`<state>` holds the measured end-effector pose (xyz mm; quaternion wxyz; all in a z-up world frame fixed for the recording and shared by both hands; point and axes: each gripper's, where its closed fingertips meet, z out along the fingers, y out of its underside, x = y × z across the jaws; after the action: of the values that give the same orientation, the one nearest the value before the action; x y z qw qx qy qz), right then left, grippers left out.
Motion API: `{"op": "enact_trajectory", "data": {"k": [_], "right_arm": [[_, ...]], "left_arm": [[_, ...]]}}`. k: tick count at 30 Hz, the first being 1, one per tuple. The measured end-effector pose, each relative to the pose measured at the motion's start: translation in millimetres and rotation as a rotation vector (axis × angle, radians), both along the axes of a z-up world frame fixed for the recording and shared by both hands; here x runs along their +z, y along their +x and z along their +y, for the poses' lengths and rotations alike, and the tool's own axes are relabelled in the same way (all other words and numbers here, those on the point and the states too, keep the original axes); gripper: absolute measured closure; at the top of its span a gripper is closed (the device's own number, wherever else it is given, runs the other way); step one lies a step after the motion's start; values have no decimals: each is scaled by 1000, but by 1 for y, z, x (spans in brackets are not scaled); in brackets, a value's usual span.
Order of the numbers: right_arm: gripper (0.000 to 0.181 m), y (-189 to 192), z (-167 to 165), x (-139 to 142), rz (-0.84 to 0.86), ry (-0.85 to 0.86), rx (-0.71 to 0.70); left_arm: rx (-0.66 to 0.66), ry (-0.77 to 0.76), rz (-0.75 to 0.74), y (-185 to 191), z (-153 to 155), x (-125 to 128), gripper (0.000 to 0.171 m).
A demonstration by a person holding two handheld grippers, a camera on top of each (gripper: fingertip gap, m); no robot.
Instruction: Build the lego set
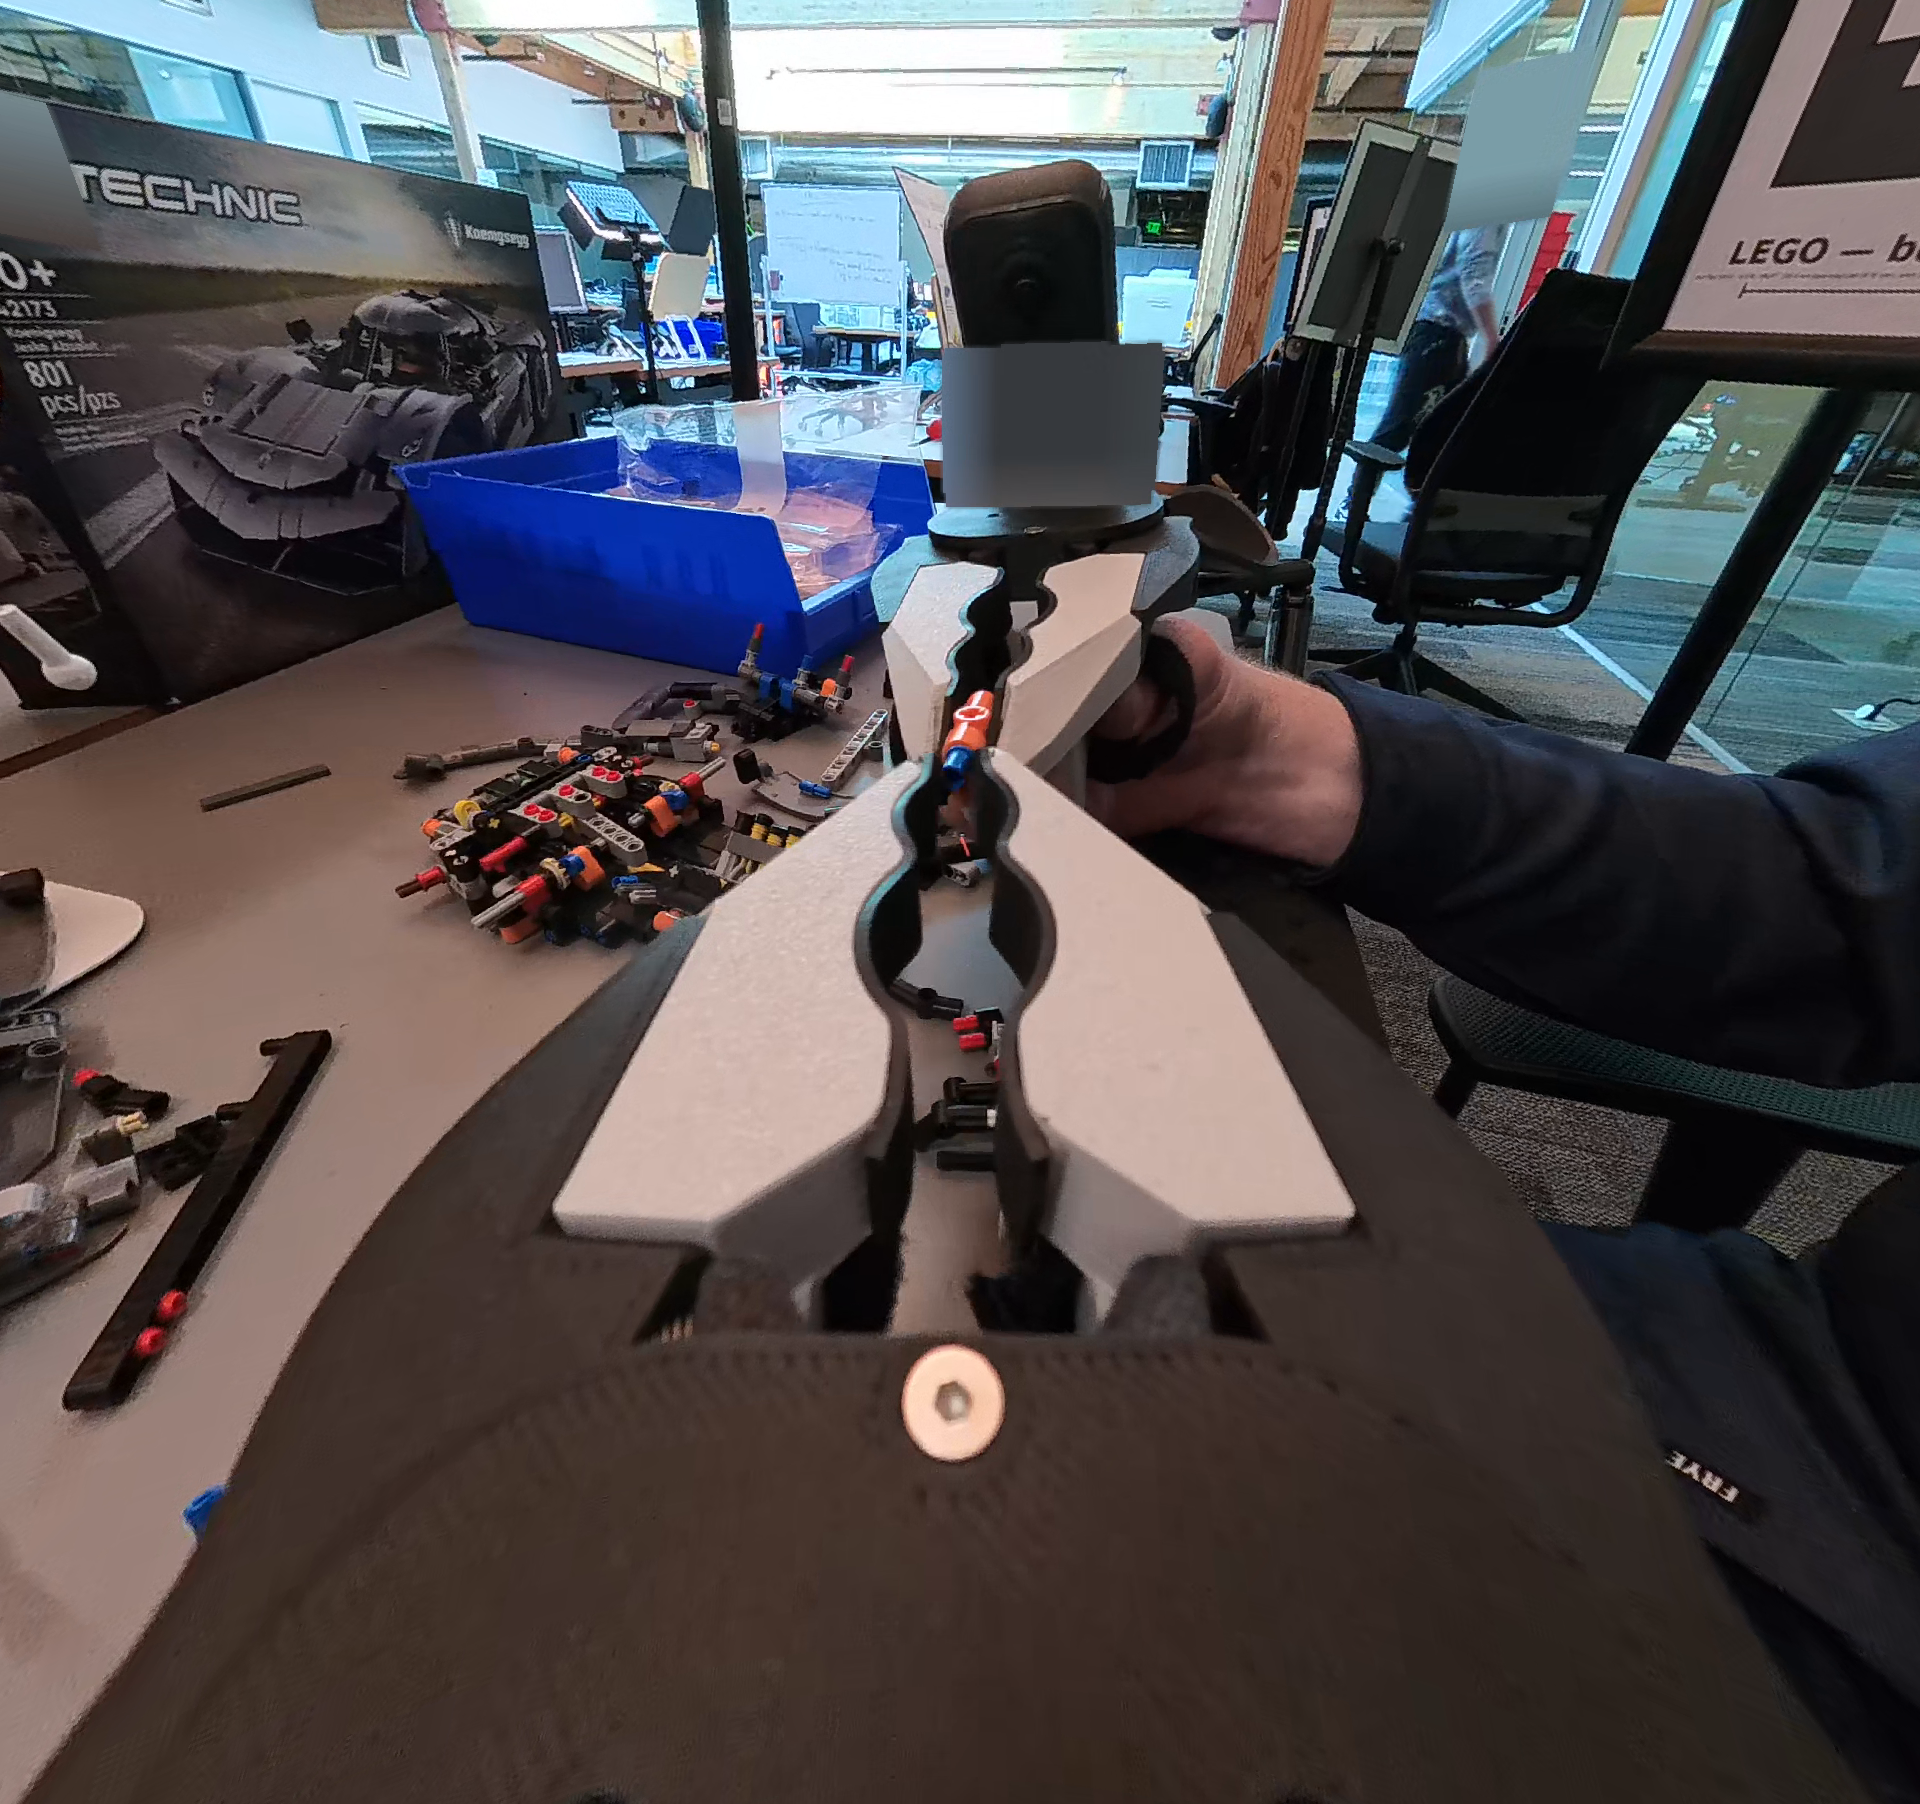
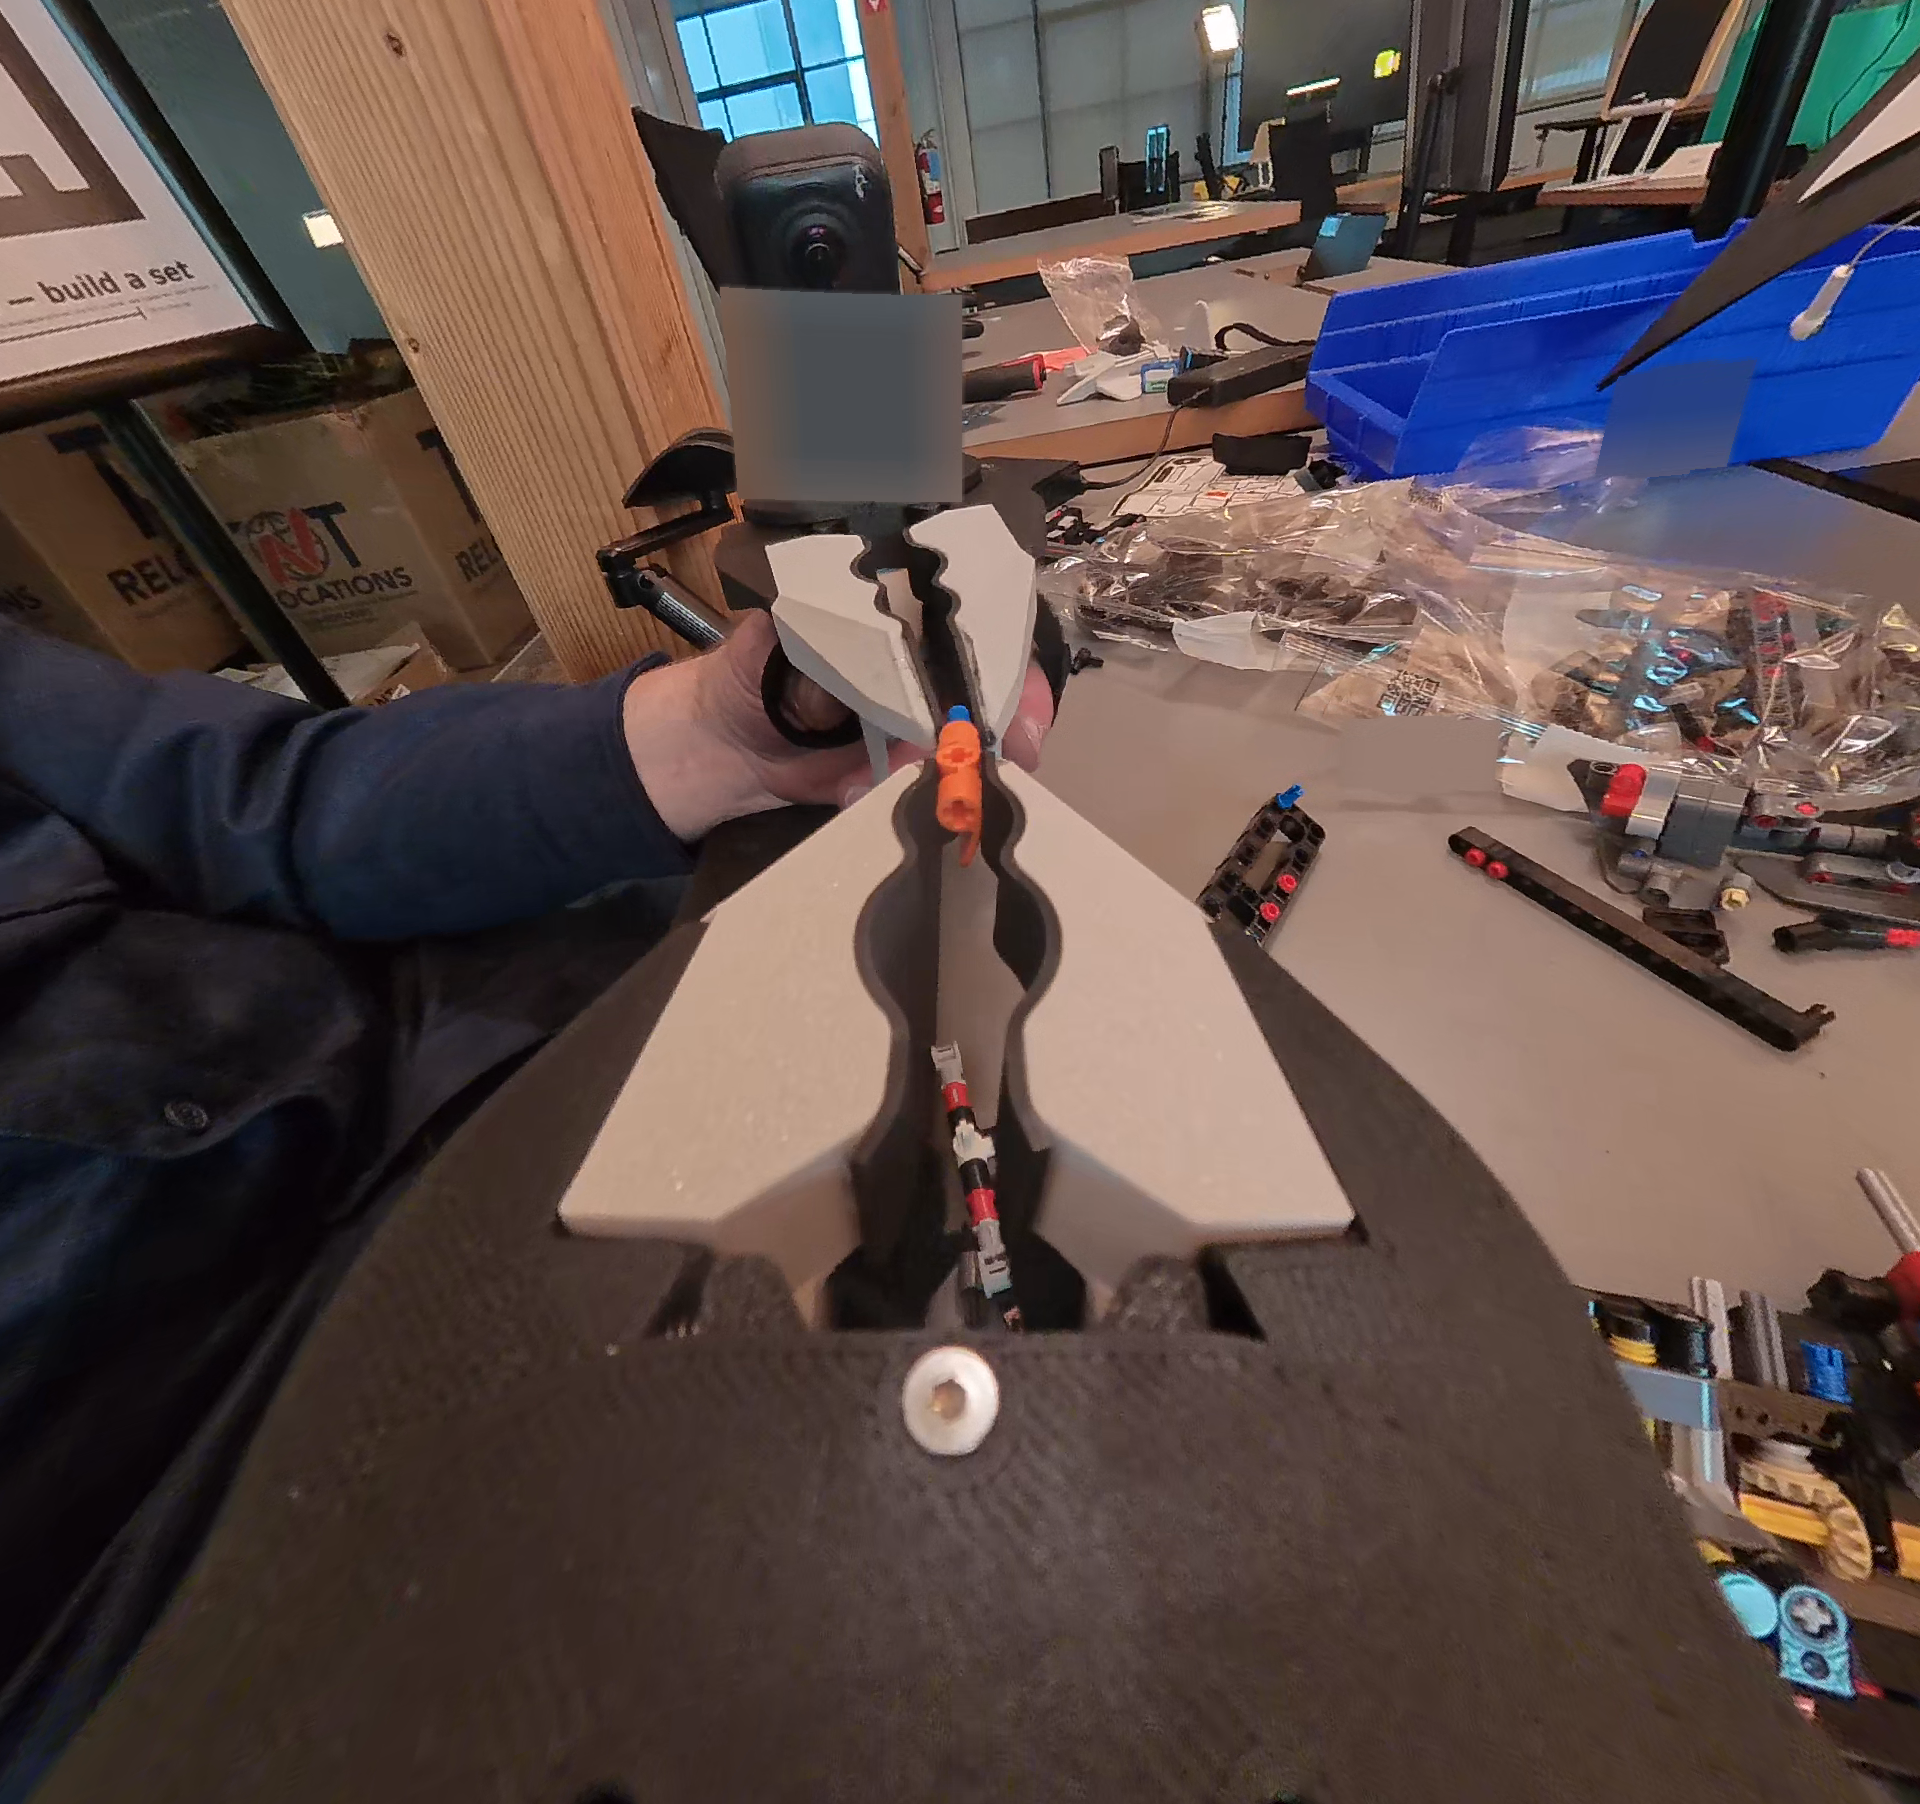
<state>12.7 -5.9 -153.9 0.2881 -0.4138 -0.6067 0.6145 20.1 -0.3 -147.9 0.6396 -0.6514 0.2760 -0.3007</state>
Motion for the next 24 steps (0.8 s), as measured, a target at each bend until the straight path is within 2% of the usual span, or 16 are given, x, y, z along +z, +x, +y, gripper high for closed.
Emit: {"op": "enact_trajectory", "data": {"k": [20, 21, 23, 24], "right_arm": [[176, 5, -5, 2, 12, 45, 34], [177, 10, 6, 10, 50, 7, -1], [178, 24, 27, 32, 149, -108, -43], [177, 20, 25, 22, 98, -66, -43]], "left_arm": [[-27, -23, 6, -1, -11, 0, 171], [-14, -9, -36, -9, -12, 6, 170], [41, 38, -194, -49, -21, 27, 171], [64, 20, -140, -53, -24, 20, 171]]}}
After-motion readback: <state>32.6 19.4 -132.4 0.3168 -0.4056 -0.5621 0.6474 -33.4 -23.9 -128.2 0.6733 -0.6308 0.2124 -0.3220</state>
